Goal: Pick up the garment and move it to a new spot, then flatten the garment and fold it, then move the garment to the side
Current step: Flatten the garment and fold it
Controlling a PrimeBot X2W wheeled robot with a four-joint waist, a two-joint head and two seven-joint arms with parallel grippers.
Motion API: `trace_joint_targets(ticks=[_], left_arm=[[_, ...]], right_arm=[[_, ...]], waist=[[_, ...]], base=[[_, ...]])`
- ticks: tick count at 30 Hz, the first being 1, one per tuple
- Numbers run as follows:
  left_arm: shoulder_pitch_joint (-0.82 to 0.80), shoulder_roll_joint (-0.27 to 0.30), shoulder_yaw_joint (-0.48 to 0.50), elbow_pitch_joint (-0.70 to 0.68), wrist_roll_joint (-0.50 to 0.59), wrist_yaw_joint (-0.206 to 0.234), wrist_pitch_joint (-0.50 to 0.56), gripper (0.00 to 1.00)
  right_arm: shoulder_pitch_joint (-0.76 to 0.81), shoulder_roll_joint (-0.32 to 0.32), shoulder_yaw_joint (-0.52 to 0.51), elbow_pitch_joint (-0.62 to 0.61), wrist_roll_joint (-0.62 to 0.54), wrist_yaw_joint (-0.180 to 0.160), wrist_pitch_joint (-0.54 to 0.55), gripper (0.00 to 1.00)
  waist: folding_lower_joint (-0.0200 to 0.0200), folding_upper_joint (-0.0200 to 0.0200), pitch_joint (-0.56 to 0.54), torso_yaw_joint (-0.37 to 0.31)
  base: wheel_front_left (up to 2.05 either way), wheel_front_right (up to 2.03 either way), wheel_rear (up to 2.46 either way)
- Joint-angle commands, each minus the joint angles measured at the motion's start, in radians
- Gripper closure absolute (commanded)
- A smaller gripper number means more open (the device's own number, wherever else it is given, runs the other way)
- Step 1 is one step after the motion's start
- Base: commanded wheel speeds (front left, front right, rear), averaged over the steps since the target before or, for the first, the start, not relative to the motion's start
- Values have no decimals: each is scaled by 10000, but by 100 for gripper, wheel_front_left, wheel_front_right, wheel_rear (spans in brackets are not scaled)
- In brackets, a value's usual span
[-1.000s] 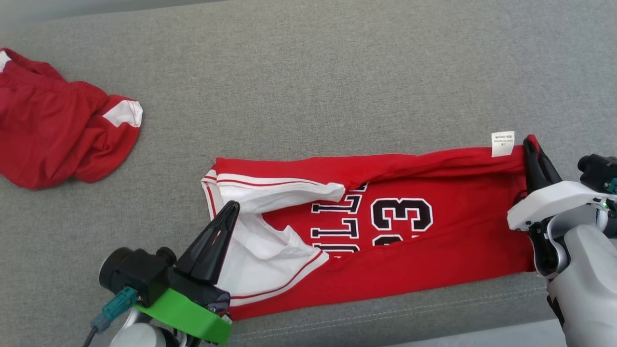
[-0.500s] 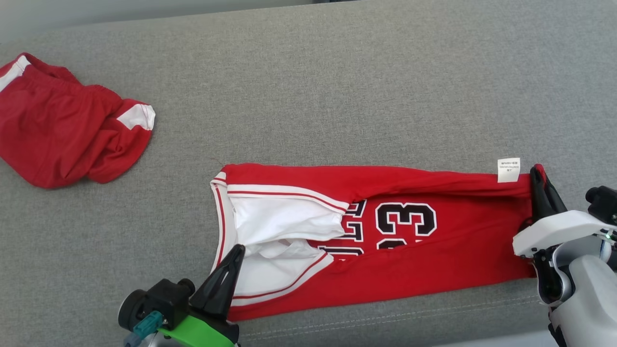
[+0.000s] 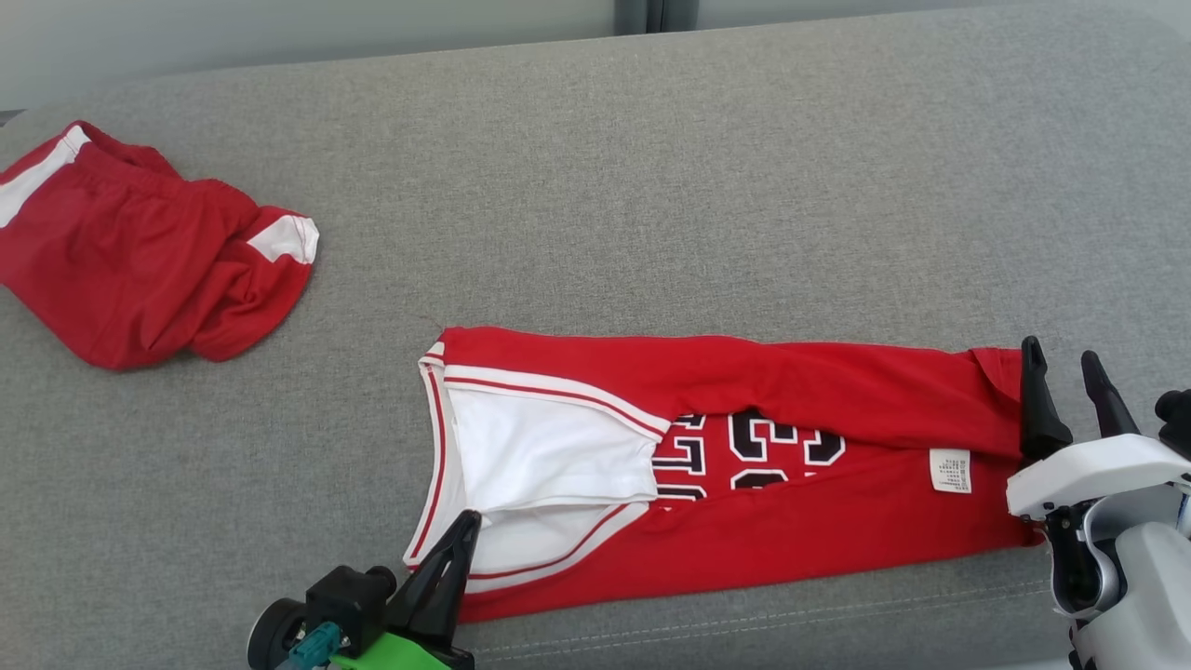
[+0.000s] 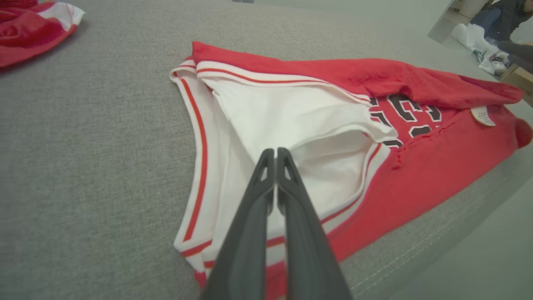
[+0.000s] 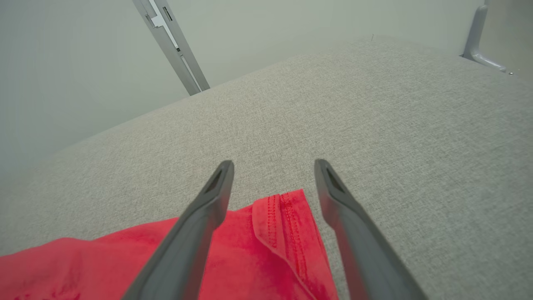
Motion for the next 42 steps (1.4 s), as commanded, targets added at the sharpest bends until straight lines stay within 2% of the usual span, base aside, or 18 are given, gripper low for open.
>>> trace_joint_targets(ticks=[1,10,24,30,35,42], left_arm=[[127,-99,124,2,129,-20,-26,0],[447,-419,939,-546,956,-61,-27,0],[1035,-1157,2945,-2190,2706,720,-26,0],[1215,-1386,3535,-2579,3079,821,-27,0],[1314,-1534,4051,-2801,3310,1157,-26,0],[1348,-1607,4699,-2996,3349,1217,-26,0]], right_arm=[[159,-4,-77,-46,-91,-14,-43,0],[386,-122,-54,299,-753,-12,-43,0],[448,-322,292,1233,-1277,-14,-43,0],[276,-425,243,1858,-1314,-14,-43,0],[154,-456,151,2443,-1338,-14,-43,0],[-54,-500,276,3193,-1024,-14,-43,0]], waist=[[1,0,-36,27],[1,0,-271,192],[1,0,-625,376],[1,0,-744,542],[1,0,-834,685],[1,0,-844,835]], base=[[0,0,0],[0,0,0],[0,0,0],[0,0,0],[0,0,0],[0,0,0]])
